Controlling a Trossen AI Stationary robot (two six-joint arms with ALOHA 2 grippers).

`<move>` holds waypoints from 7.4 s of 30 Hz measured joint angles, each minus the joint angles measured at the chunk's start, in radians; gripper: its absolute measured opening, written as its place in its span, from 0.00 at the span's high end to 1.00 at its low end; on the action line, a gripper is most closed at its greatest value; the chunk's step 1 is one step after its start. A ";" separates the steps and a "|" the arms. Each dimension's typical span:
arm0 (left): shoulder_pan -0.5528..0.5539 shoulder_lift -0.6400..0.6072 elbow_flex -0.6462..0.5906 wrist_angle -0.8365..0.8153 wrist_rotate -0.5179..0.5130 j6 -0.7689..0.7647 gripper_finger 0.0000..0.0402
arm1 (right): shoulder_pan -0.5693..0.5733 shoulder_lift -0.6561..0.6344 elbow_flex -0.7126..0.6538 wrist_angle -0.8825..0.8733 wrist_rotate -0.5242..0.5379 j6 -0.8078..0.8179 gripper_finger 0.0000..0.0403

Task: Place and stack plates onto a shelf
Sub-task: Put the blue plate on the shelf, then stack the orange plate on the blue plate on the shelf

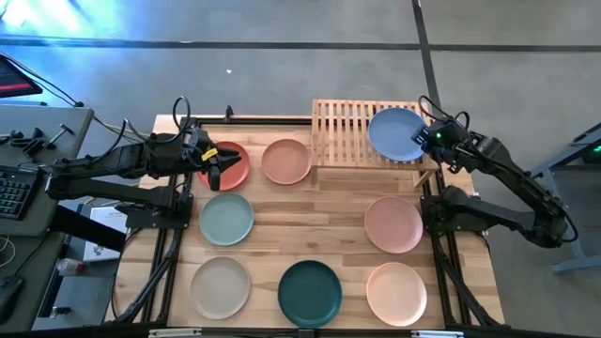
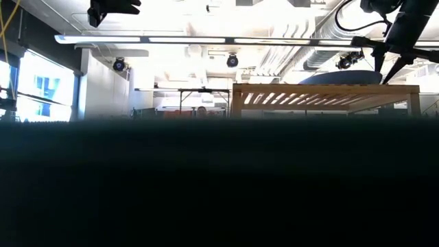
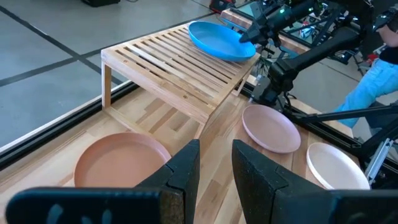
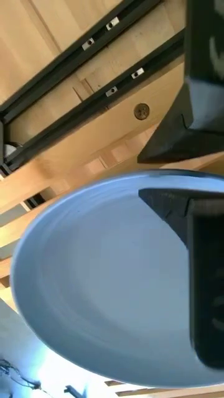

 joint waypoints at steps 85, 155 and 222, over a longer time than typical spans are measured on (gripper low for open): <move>0.260 0.589 -0.047 -0.306 0.148 -0.184 0.79 | 0.411 0.002 0.208 0.760 -0.678 -0.528 0.71; 0.200 0.759 -0.046 -0.341 0.060 -0.076 0.99 | 0.411 0.003 0.207 0.760 -0.667 -0.575 0.71; -0.516 0.740 0.464 -0.806 -0.241 0.857 0.99 | 0.824 0.786 0.207 1.145 -0.169 0.064 0.71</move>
